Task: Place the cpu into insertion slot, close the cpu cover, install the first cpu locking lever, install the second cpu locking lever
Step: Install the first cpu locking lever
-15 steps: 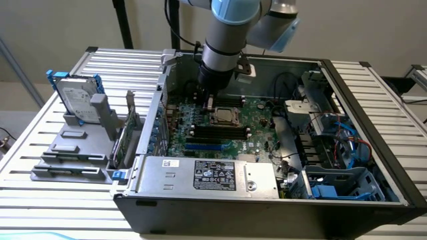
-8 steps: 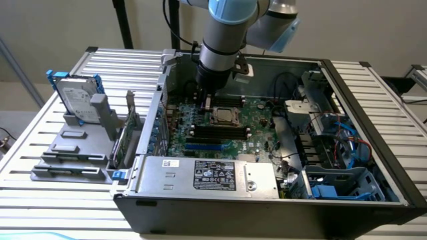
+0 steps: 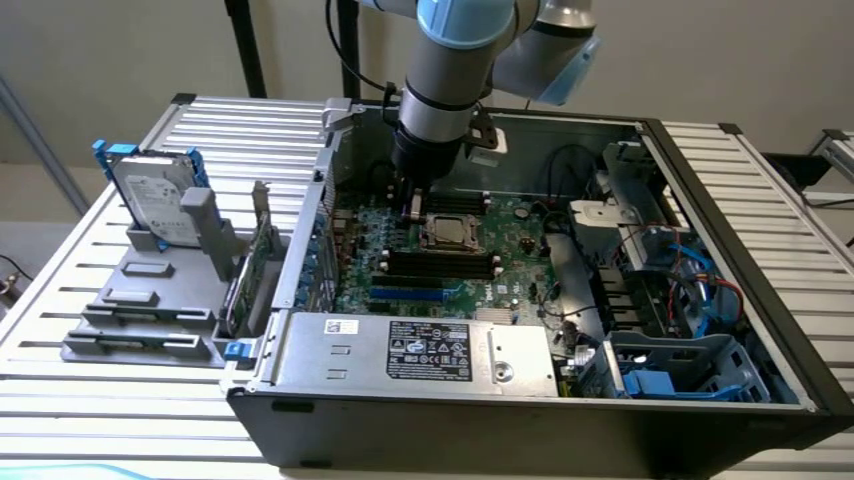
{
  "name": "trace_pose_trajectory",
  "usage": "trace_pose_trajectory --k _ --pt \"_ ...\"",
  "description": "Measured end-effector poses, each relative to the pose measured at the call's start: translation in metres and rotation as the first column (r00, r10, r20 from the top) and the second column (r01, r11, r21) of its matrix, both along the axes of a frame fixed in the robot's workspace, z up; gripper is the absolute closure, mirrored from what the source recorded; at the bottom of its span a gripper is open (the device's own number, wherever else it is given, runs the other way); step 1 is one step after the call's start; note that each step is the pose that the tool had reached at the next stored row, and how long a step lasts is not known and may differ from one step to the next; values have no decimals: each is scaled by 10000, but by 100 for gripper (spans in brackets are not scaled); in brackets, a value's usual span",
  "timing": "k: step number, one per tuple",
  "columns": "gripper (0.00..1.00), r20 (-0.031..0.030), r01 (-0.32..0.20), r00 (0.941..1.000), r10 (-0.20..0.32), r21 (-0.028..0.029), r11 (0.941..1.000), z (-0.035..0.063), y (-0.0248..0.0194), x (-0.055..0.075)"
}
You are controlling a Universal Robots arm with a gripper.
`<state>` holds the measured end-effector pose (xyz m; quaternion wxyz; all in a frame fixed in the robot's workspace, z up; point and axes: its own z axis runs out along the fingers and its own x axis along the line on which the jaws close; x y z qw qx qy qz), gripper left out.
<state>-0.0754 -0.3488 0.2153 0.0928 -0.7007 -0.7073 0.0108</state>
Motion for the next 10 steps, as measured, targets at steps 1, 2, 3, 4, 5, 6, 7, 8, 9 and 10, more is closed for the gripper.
trace_pose_trajectory --k 1,2,3,4,5,6,7,8,9,10 --pt "89 0 0 10000 0 0 10000 0 0 0" --pt "89 0 0 10000 0 0 10000 0 0 0" --pt "89 0 0 10000 0 0 10000 0 0 0" --pt "89 1 -1 10000 1 3 10000 0 -1 -6" --pt "89 0 6 10000 -6 15 10000 0 -2 -19" --pt "89 -1 21 10000 -21 36 10000 0 -2 -36" --pt "89 -1 40 10000 -40 65 10000 1 -3 -53" --pt "89 -4 64 10000 -64 99 9999 5 -3 -68" --pt "89 -9 88 10000 -87 145 9999 13 -4 -80" --pt "89 -13 117 9999 -117 205 9997 23 -4 -90"
